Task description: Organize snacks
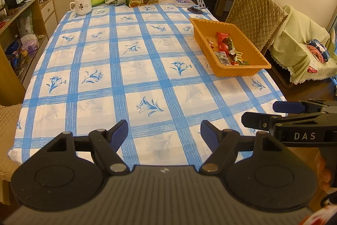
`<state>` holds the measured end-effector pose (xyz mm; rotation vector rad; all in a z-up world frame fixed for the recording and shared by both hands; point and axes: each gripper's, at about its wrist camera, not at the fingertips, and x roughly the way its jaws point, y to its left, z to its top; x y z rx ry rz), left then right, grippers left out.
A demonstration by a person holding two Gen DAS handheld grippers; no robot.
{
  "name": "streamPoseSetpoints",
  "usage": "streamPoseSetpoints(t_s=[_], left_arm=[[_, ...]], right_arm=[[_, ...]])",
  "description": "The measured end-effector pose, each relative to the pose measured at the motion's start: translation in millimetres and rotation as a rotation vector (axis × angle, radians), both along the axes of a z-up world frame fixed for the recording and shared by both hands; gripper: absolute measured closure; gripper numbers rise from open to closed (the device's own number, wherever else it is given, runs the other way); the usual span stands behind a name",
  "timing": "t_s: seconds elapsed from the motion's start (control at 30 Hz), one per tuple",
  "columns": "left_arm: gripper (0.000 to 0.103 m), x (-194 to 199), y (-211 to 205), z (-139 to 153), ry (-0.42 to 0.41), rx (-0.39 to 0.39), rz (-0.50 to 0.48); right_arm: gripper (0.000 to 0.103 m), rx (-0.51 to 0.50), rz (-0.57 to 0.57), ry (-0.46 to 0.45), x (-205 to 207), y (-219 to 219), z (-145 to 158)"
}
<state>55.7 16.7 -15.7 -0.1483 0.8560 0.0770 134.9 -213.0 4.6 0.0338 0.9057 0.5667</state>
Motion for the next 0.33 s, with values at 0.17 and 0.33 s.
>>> streamPoseSetpoints(t_s=[0.17,0.33], left_arm=[[0.029,1.6,0.0,-0.5,-0.001,-0.001,0.001],[0.029,4.9,0.0,-1.3,0.002,-0.003,0.003]], right_arm=[[0.015,-0.001,0.001,0.004,1.6,0.3,-1.9],[0.015,-0.004,0.006,0.012,11.8,-1.8,-5.3]])
